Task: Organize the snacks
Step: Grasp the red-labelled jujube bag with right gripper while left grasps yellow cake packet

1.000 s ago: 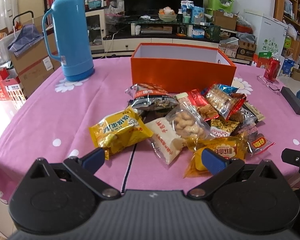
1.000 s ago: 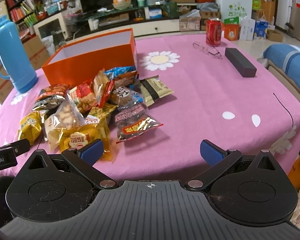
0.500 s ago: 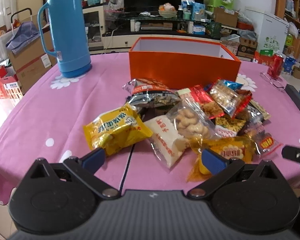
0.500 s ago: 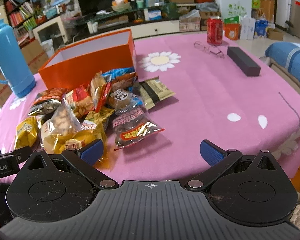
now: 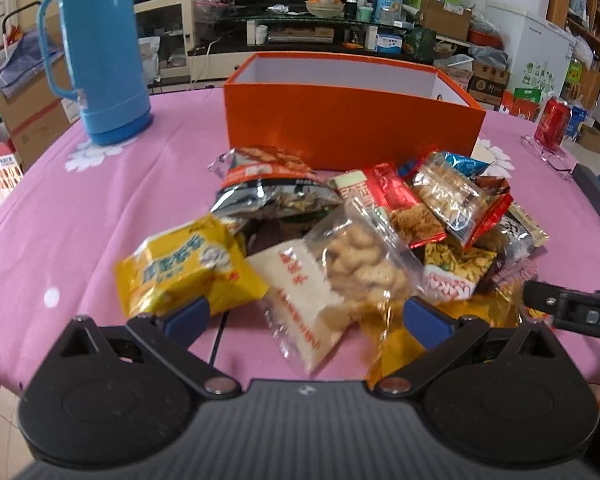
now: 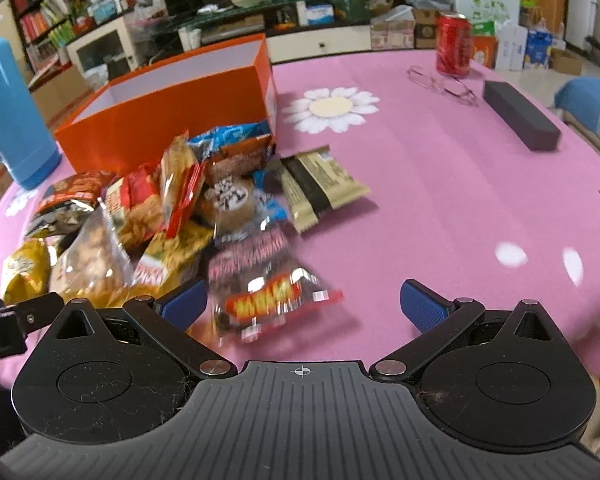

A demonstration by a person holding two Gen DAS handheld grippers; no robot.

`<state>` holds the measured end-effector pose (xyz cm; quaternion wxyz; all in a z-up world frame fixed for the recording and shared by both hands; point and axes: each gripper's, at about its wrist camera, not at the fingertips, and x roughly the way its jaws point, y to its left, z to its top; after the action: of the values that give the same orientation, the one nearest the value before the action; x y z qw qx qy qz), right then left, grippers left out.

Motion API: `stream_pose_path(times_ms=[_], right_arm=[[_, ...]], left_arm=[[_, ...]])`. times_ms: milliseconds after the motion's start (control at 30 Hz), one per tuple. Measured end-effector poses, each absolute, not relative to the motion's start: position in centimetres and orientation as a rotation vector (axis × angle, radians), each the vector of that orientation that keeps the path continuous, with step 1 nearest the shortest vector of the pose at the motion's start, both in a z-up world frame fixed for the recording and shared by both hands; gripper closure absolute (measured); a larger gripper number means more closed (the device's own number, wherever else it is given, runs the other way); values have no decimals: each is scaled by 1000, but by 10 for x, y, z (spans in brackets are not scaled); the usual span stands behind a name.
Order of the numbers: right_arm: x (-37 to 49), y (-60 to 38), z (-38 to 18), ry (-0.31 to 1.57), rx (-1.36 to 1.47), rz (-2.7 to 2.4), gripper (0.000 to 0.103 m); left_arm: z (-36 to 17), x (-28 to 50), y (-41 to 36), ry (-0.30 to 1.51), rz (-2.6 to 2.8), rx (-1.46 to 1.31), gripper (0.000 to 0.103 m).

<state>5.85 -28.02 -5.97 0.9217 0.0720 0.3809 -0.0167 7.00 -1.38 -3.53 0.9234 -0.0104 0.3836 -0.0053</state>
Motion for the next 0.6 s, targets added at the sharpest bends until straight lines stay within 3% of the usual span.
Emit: stream_pose_path(times_ms=[200,400,533,600], right_arm=[[91,-274,-89,868,159,15,10],[83,-265,-103,775,-1,10,10],[95,-265,-98,810,25,16,10],[105,-262,-96,814,16,48,16]], left_arm=[[-50,94,-19,816,-1,-6,1],[-61,108,-10,822,-36,-50,1],[-61,122,-2,820,-33,-46,1],[-59,132,7,825,-23,-54,3]])
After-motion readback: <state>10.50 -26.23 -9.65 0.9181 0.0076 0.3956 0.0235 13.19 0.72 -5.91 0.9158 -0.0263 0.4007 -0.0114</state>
